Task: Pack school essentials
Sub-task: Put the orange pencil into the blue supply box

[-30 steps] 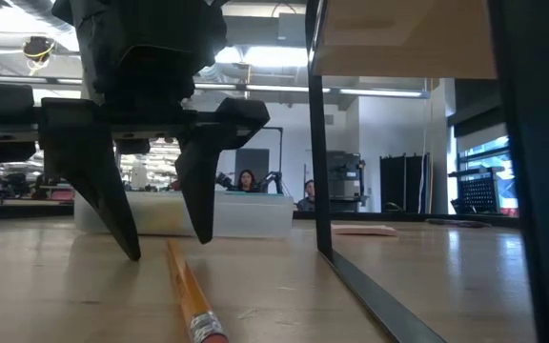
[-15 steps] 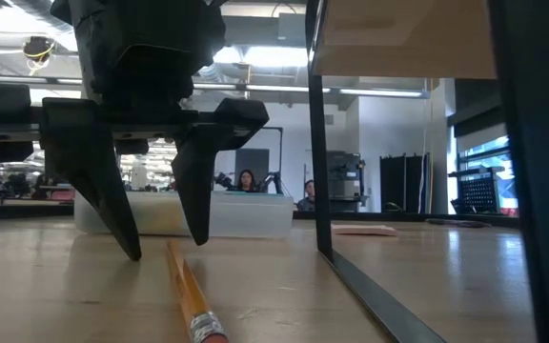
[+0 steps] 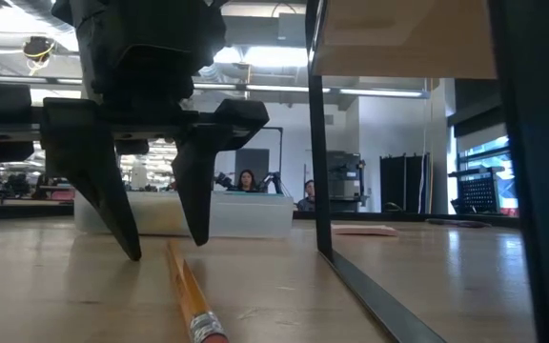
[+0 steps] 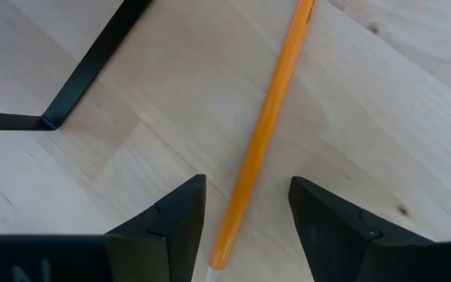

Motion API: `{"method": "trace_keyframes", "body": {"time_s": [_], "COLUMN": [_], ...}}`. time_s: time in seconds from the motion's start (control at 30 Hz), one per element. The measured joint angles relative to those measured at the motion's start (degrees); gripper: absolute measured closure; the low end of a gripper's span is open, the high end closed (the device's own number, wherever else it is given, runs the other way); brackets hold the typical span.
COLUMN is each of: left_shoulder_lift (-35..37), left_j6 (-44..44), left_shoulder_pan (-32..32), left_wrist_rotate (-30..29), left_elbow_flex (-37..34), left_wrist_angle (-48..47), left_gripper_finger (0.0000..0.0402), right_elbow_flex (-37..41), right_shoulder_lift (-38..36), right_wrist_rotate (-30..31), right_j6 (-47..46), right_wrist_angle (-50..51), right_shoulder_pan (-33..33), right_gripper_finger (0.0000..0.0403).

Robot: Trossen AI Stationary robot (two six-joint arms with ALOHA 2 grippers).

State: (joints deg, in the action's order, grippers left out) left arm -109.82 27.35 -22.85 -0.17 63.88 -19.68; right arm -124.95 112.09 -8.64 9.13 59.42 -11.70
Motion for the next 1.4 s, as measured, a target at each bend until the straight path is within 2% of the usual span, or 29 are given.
{"method": "trace_keyframes", "body": {"time_s": [0.13,0.33,0.57,1.4], "left_shoulder_lift": [0.1,-0.2,-0.2,-0.9], "left_j6": [-0.2,0.2,0.6,1.8], "left_shoulder_pan": [0.9,1.3,1.3,1.1], "left_wrist_rotate": [2.7,3.2,2.8,1.4], "left_elbow_flex": [1.4,4.5,4.6,4.8], "left_wrist_angle": [-2.9,-11.3,-11.4,-10.1], "left_gripper_finger": [0.0219,0.0219,0.0221,0.0339], "right_elbow_flex": [0.0,0.0,0.0,0.0], "right_shoulder_lift": [0.0,0.0,0.0,0.0], "right_wrist_rotate": [0.1,0.0,0.0,0.0], "right_j6": [0.0,0.0,0.0,0.0], "right_wrist_angle": [0.3,0.3,0.1,0.1], "right_shoulder_pan": [0.0,0.0,0.0,0.0], "right_gripper_finger": [0.0261,0.0261,0.0261,0.0261]}}
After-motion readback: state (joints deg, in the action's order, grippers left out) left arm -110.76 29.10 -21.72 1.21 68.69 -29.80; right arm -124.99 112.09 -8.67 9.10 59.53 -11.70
